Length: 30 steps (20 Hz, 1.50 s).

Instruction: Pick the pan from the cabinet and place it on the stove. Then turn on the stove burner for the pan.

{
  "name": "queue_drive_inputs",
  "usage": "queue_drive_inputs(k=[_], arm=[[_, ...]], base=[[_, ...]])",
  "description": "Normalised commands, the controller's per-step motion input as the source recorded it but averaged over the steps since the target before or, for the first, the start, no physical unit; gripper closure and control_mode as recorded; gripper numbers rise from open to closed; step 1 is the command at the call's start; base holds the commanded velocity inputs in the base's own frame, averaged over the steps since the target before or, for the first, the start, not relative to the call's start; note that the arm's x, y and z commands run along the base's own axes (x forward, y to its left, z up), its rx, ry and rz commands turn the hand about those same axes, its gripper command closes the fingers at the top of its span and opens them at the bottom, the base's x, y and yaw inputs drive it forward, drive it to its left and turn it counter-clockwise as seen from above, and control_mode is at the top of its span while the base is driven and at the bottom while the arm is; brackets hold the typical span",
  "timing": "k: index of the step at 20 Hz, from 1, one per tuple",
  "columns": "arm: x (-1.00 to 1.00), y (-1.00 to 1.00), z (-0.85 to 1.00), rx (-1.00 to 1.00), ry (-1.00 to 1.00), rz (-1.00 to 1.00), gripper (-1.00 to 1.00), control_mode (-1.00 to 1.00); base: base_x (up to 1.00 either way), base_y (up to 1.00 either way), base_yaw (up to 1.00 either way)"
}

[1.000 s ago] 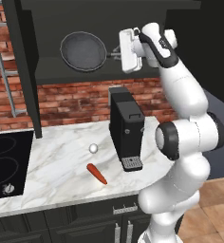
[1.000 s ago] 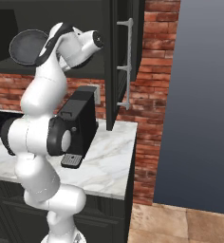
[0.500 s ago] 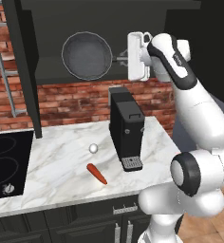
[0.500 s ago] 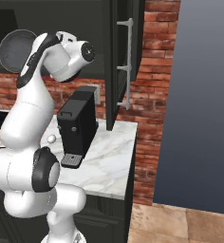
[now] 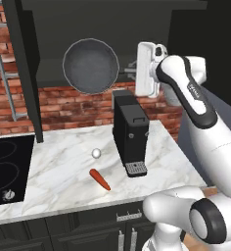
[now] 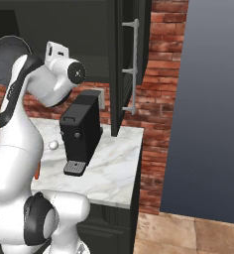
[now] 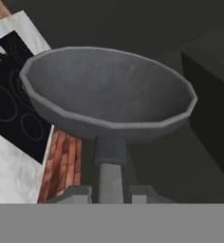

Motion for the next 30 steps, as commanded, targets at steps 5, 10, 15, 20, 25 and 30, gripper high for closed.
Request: queue_drive_inputs(k=[5,10,15,20,25,30], arm=[[-0.01,0.0,0.0,0.0,0.0,0.0,1.0,-1.0],[-0.27,-0.13,0.0,0.01,-0.08,-0.02,1.0,-1.0],[-0.25,-0.07,0.0,0.0,-0.05,-0.02,1.0,-1.0],[-0.29,-0.02,0.0,0.0,-0.06,-0.03,1.0,-1.0],[-0.36,-0.01,0.0,0.0,-0.03,-0.05,1.0,-1.0],[-0.34,-0.04,0.0,0.0,-0.02,-0.05,1.0,-1.0]], base=[[0.0,0.0,0.0],[0.0,0.0,0.0],[0.0,0.0,0.0],[0.0,0.0,0.0],[0.0,0.0,0.0],[0.0,0.0,0.0]])
